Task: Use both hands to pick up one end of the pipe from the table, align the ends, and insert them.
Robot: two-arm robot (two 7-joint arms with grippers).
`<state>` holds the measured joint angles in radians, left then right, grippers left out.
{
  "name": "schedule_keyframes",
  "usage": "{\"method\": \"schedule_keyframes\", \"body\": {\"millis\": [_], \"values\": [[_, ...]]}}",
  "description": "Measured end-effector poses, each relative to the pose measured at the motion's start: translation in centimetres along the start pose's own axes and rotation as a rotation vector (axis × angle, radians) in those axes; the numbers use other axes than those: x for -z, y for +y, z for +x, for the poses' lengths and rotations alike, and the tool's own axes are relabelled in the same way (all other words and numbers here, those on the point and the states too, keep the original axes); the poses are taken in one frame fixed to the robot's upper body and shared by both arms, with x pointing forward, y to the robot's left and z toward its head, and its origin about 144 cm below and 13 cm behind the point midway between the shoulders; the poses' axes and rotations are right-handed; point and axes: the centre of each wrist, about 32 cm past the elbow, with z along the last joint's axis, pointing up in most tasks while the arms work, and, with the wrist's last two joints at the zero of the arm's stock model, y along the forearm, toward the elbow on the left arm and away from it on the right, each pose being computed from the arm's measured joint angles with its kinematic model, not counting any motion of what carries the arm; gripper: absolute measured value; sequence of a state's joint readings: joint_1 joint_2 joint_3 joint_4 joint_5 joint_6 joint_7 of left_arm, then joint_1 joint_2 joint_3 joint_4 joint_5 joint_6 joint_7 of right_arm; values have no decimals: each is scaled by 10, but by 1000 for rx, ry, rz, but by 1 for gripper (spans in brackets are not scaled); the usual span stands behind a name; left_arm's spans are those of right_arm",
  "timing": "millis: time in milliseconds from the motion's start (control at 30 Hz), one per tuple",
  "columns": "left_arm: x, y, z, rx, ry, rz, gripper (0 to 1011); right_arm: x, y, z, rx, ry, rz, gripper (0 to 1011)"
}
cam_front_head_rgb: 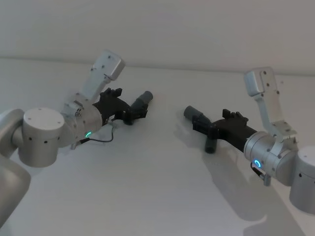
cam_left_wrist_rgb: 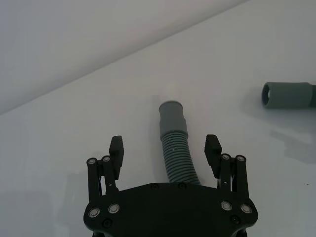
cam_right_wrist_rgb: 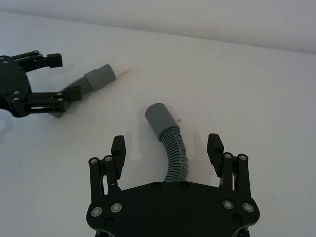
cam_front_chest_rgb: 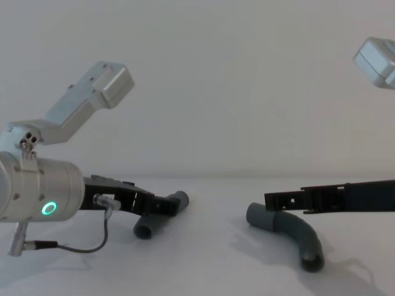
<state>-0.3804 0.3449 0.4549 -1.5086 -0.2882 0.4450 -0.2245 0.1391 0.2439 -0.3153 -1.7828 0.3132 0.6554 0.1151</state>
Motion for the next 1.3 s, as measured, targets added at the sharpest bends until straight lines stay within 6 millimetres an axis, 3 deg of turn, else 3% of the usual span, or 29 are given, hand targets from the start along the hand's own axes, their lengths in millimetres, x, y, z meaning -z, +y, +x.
{"method": "schedule_keyframes", "body": {"millis": [633, 1300], "values": [[0, -24, 4, 19, 9, 31, 1000, 7, 6, 2, 3, 5, -33, 1004], [-1, -30, 0, 40, -6, 24, 1000, 14, 13, 3, 7, -1, -60, 1004]]}}
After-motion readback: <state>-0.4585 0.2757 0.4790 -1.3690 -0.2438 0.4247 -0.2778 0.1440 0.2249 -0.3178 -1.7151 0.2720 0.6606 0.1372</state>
